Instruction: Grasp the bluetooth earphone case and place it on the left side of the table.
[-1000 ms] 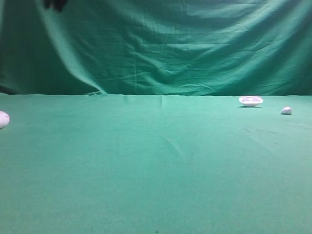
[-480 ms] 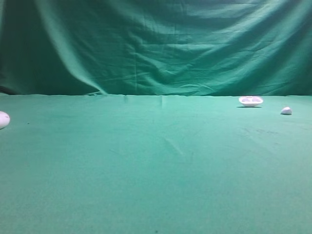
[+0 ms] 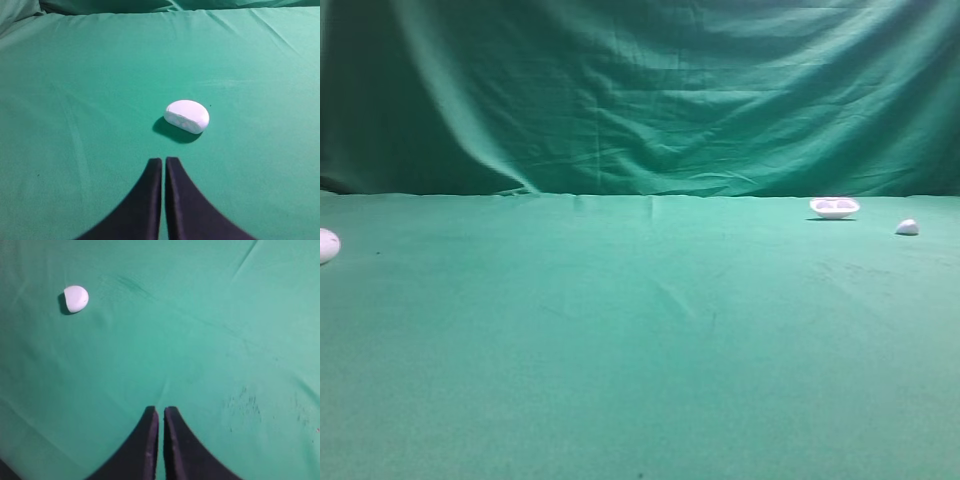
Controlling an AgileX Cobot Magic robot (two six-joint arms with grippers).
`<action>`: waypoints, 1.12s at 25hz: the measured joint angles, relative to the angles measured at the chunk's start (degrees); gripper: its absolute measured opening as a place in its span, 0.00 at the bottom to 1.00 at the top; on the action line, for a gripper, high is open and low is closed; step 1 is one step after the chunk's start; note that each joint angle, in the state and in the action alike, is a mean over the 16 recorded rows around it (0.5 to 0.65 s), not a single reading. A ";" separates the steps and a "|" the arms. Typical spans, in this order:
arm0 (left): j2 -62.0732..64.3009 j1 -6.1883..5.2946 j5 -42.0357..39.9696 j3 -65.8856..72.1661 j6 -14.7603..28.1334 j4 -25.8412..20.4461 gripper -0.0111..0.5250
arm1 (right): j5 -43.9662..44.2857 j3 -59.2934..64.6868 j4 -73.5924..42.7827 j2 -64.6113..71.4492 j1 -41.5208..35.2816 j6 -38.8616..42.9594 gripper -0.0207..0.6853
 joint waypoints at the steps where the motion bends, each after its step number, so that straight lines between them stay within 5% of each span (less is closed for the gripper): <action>1: 0.00 0.00 0.00 0.00 0.00 0.00 0.02 | -0.51 1.90 -0.02 -2.13 0.00 -0.28 0.03; 14: 0.00 0.00 0.00 0.00 0.00 0.00 0.02 | -8.31 21.91 -1.33 -26.91 -3.72 -4.26 0.03; 28: 0.00 0.00 0.00 0.00 0.00 0.00 0.02 | -31.58 49.99 -3.15 -48.92 -27.05 -4.36 0.03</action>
